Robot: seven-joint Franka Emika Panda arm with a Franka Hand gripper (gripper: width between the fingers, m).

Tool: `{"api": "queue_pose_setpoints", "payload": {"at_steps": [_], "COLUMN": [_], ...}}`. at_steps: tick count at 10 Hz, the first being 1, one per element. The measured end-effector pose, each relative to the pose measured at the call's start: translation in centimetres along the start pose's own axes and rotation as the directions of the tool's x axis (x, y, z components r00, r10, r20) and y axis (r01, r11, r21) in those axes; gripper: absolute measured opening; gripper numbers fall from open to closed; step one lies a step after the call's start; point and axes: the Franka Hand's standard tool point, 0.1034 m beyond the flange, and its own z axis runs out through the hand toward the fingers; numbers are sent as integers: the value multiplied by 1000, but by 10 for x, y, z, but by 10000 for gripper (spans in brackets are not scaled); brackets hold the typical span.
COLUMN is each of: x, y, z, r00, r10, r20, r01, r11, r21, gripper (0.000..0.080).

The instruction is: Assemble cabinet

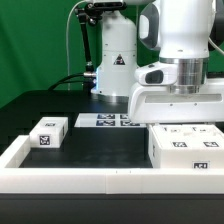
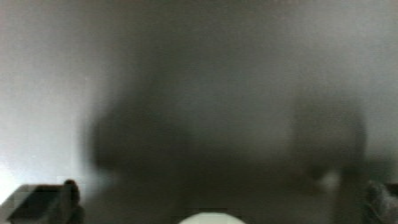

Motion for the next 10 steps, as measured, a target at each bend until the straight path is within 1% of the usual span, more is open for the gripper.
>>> {"api": "queue_pose_setpoints", "payload": {"at_steps": [2,6,9,10], "x": [-2,-1,1,5], "y": [-1,3,0,1], "z": [1,2,2,2], "r00": [1000,999,1000,1000], "r10": [17,36,31,30], "r20": [4,3,0,-4], "r01": [-17,-36,-31,-30], "r11": [1000,999,1000,1000], "r21": [1,1,2,3], "gripper": [797,797,797,693]}}
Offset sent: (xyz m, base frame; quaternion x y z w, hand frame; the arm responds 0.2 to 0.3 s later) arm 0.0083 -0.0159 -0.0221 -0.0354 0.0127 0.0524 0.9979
